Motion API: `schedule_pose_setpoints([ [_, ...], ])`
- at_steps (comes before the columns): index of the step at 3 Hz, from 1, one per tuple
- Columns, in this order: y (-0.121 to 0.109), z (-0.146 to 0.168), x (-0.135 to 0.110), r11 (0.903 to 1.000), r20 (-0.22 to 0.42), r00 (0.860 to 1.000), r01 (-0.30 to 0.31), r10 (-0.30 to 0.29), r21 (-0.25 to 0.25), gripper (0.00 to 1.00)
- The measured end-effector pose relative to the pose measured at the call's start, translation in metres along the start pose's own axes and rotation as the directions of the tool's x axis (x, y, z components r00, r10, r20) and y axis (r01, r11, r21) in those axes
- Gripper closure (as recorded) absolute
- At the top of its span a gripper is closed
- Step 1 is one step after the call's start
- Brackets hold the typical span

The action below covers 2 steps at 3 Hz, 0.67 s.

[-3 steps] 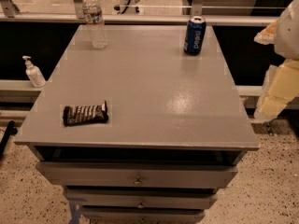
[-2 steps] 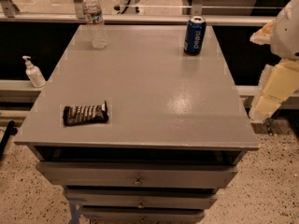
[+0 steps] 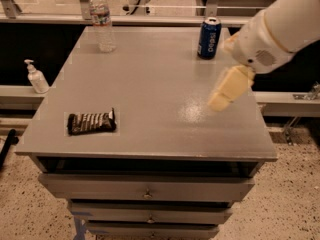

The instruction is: Move water bottle near rxbar chocolate

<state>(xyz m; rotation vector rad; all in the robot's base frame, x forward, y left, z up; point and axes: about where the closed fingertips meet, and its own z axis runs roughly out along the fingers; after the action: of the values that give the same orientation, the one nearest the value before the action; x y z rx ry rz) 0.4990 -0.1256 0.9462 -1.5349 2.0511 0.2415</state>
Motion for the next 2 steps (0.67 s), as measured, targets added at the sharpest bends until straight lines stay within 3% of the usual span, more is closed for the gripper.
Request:
schedule_pose_setpoints([
  [1, -0.009, 0.0362, -0.0535, 0.9998, 0.157, 0.987, -0.016, 0.017, -0.009, 0.0],
  [2, -0.0141, 0.0358, -0.0618, 0.9997, 0.181, 0.983, -0.018, 0.015, 0.014, 0.0],
])
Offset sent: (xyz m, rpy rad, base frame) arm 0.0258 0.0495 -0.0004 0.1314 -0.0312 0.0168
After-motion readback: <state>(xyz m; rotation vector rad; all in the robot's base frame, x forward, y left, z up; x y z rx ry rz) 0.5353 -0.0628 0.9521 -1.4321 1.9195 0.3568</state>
